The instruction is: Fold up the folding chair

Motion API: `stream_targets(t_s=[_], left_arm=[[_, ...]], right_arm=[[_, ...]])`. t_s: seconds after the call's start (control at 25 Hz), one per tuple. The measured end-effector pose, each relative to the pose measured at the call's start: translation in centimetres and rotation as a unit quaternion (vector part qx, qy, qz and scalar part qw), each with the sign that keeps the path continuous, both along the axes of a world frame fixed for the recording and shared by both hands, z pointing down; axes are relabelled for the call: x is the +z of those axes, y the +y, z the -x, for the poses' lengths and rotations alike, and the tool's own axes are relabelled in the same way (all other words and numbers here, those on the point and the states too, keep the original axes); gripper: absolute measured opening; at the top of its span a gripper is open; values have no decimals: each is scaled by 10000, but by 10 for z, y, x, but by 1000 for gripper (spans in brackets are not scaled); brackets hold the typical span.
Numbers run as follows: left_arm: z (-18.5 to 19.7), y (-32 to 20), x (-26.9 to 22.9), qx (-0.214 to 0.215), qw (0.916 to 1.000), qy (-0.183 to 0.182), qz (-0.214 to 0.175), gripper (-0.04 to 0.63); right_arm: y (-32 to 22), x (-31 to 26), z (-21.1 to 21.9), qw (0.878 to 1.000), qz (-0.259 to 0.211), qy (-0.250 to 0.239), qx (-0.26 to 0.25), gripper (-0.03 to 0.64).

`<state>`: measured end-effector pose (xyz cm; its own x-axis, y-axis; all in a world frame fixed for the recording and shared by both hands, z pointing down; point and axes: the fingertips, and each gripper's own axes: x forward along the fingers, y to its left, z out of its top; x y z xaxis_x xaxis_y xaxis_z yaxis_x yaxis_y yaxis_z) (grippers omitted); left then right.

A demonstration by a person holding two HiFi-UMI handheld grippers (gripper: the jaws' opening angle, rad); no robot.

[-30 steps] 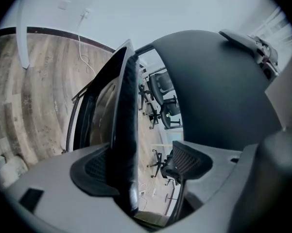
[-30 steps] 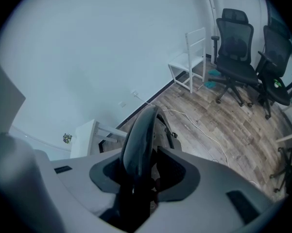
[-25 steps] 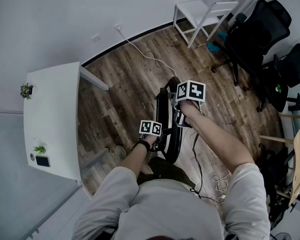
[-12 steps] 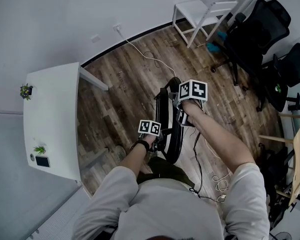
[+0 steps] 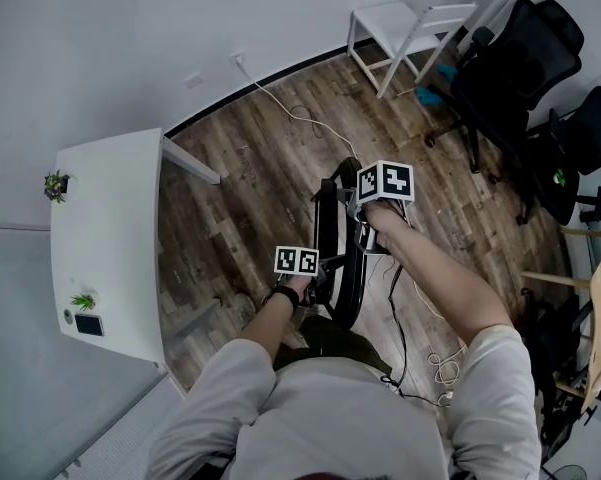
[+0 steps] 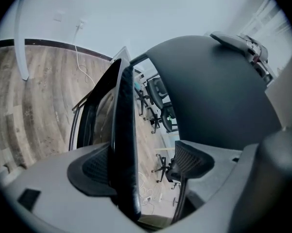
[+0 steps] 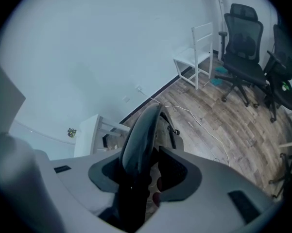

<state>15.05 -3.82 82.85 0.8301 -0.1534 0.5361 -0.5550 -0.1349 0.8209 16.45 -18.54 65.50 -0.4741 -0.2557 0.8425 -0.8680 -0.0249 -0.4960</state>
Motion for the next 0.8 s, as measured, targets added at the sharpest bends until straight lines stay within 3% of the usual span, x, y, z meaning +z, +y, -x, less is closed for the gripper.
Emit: stream_targets(t_s=[0.28,0.56,0.8], left_arm=[[32,0,-27,117,9994,-188,-256,405],[46,5,-105,314,9976,223,-577,405],[33,6,-154,553,9945,290,-835,405]], right_arm=[[3,1,-7,9999,86,-64,82,187],[4,1,-14,9998,117,-104,139,187],[3,1,-11,9998,107,-105,118,189]])
